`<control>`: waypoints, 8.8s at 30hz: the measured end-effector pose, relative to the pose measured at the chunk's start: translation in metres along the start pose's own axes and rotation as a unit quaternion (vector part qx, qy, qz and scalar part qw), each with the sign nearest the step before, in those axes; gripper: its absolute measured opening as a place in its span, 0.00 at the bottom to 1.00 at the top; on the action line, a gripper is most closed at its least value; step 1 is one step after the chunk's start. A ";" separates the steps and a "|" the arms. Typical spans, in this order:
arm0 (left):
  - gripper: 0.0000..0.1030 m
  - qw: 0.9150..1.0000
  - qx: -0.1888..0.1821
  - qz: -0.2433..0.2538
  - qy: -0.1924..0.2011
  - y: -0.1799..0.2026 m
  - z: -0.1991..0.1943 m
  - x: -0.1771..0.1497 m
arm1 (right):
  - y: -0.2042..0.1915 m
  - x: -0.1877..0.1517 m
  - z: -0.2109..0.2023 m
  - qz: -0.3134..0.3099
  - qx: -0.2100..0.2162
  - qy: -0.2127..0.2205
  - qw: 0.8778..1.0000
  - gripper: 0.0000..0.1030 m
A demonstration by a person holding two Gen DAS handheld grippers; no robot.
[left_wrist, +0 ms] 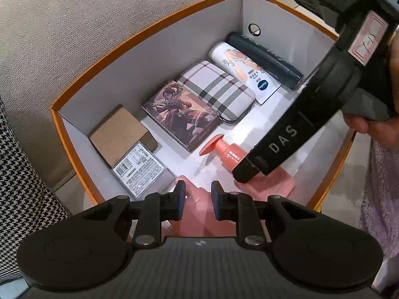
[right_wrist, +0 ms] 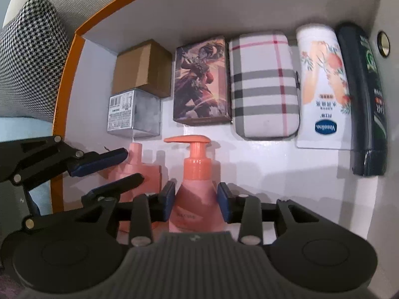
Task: Organize rigid objects
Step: 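Lower the pink bottles into the box beside the brown cube with both grippers, then open both grippers and withdraw them from the box toward the remaining items, then grasp the blue SUPER DEER tin with the left gripper while the right grasps the yellow tape measure, then lift and carry the blue tin and yellow tape measure over the box with both grippers, then lower the blue tin into the box with the left gripper while the right releases the tape measure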
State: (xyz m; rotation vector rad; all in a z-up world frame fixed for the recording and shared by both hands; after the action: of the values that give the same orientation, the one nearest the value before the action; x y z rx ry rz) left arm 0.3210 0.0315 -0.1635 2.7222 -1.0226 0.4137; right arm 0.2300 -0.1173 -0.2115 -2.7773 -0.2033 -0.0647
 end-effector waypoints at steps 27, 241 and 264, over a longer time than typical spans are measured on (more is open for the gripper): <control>0.26 0.997 -0.001 -0.042 0.060 0.008 -0.034 -0.017 | -0.016 -0.004 -0.011 -0.020 0.001 0.036 0.999 0.38; 0.23 0.982 -0.183 -0.014 -0.051 0.047 0.071 0.056 | 0.052 -0.006 -0.056 -0.245 -0.147 0.139 0.948 0.19; 0.15 0.978 -0.199 -0.005 -0.061 0.057 0.077 0.048 | 0.043 -0.007 -0.003 -0.327 -0.166 0.042 0.929 0.19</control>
State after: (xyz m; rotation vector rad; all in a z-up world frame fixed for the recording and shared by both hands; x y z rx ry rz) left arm 0.3324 -0.0621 -0.2151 2.4129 -0.9951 0.0300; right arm 0.2296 -0.1589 -0.2240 -2.8865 -1.1845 -0.4169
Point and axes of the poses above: each gripper's, at about its wrist camera, not at the fingertips, and z roughly the way its jaws point, y to its right, x to its top, the point moved 6 cm from there along z, roughly the way its jaws point, and after that the axes turned 11 degrees about -x, right-handed, at the moved point
